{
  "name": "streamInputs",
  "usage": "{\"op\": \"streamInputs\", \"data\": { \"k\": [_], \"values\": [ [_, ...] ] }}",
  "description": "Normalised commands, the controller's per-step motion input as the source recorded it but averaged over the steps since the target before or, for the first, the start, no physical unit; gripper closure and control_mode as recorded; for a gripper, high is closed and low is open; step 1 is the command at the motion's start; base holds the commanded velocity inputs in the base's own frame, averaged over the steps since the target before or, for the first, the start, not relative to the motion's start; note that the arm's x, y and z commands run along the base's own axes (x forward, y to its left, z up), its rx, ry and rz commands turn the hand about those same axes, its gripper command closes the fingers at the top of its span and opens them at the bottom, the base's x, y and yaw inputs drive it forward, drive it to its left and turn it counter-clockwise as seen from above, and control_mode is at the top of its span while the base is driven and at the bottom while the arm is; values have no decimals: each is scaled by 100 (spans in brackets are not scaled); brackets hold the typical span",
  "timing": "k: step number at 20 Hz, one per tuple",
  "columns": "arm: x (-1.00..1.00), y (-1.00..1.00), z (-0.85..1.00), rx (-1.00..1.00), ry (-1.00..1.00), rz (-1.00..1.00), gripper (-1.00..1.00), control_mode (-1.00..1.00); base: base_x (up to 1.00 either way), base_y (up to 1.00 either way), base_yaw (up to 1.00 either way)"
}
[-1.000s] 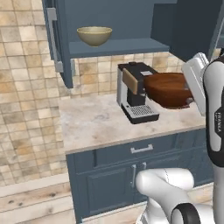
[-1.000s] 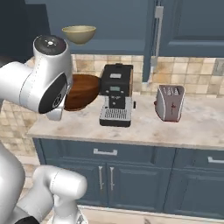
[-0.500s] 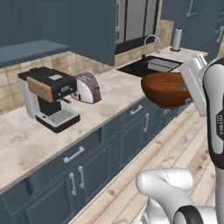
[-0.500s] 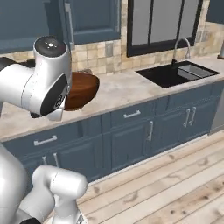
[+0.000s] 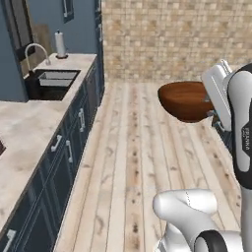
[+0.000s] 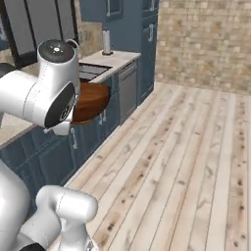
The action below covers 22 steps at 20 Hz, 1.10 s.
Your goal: Pick up the bowls from the cabinet and place each bowl in front of a stool on the dining counter.
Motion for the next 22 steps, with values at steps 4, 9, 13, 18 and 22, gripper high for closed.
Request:
{"op": "streamInputs", "data": {
  "k": [4,9,13,18,22],
  "values": [
    [0,0,0,0,0,0,100,100,0,0,-100],
    [0,0,0,0,0,0,100,100,0,0,-100],
    [0,0,0,0,0,0,100,100,0,4,-100],
    [0,0,0,0,0,0,100,100,0,13,-100],
    [0,0,0,0,0,0,100,100,0,11,-98]
  ]
}}
